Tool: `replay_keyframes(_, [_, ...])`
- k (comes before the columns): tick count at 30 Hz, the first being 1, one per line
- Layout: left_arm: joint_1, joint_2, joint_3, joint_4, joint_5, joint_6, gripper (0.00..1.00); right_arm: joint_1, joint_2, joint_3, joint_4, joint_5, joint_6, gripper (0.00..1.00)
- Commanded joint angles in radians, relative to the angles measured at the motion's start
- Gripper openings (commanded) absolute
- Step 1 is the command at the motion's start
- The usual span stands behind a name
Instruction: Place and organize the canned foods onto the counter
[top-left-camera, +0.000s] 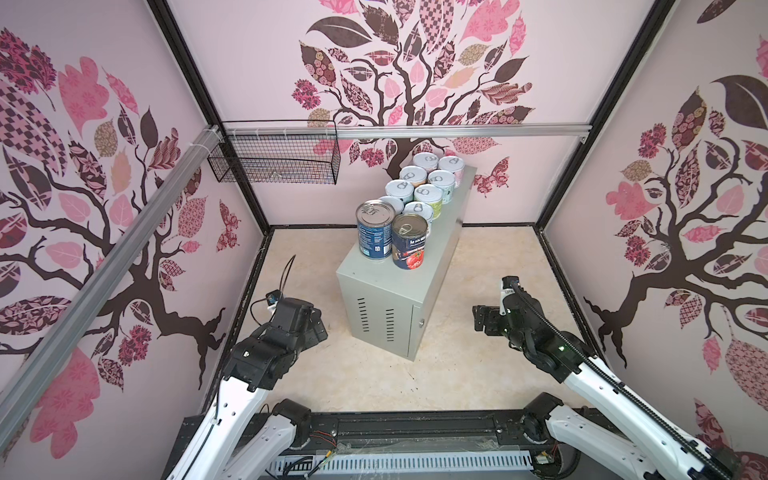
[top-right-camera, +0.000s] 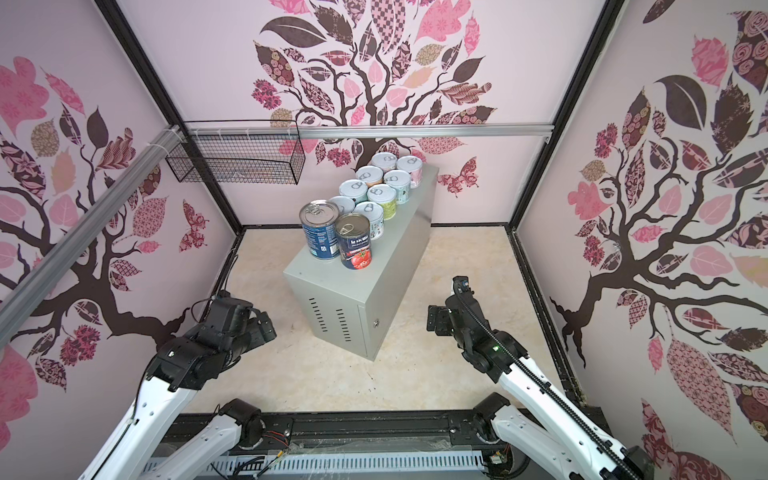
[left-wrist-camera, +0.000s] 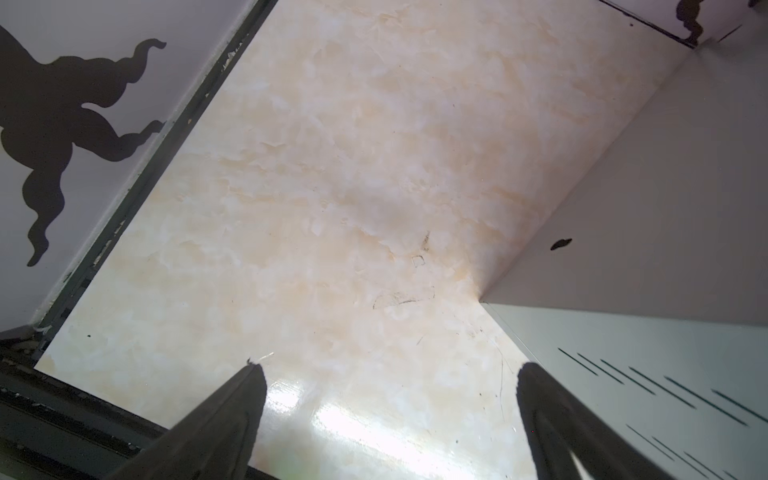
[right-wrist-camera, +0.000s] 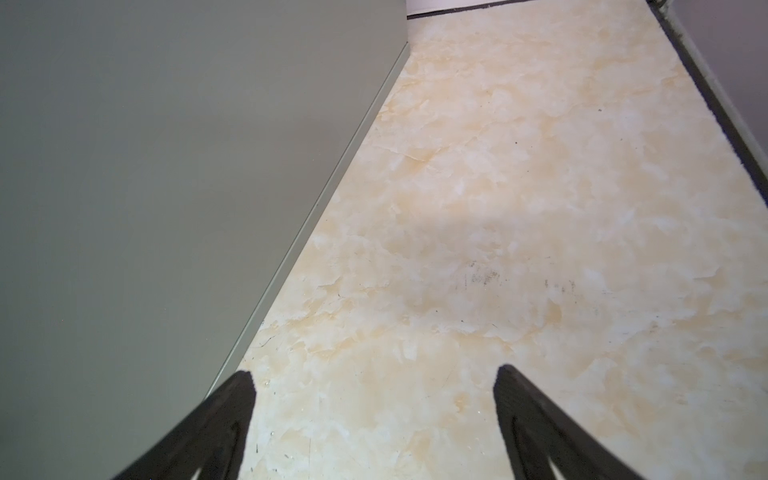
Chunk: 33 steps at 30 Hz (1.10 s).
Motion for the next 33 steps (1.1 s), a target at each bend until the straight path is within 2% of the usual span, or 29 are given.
replay_keyframes(1, [0.030,0.033,-0.030,0.096,-0.050,-0.025,0.98,-0.006,0.031,-0.022,0.162,0.062,0.036,0.98])
replay_keyframes(3, [0.113,0.074,-0.039,0.129,0.014,-0.017,0.98,-0.014,0.069,-0.033,0.206,0.085,0.044,1.00])
replay_keyframes(7, [0.355,0.145,-0.079,0.225,0.220,0.016,0.98,-0.072,0.141,-0.051,0.297,0.083,0.058,1.00])
replay_keyframes(11, [0.482,0.210,-0.088,0.301,0.261,0.056,0.98,-0.193,0.203,-0.081,0.385,0.018,0.090,1.00])
replay_keyframes(13, [0.495,0.259,-0.076,0.324,0.232,0.067,0.98,-0.261,0.241,-0.093,0.430,-0.004,0.109,1.00])
replay_keyframes(15, [0.495,0.301,-0.073,0.364,0.216,0.065,0.98,-0.289,0.282,-0.096,0.473,0.024,0.105,1.00])
replay_keyframes(20, [0.495,0.375,-0.101,0.549,0.183,0.097,0.98,-0.295,0.400,-0.063,0.563,0.132,0.054,1.00])
replay_keyframes(28, [0.496,0.517,-0.112,0.765,0.131,0.128,0.98,-0.295,0.530,-0.038,0.719,0.205,-0.044,1.00])
replay_keyframes(33, [0.495,0.640,-0.042,0.801,0.076,0.172,0.98,-0.295,0.605,-0.033,0.809,0.242,-0.136,1.00])
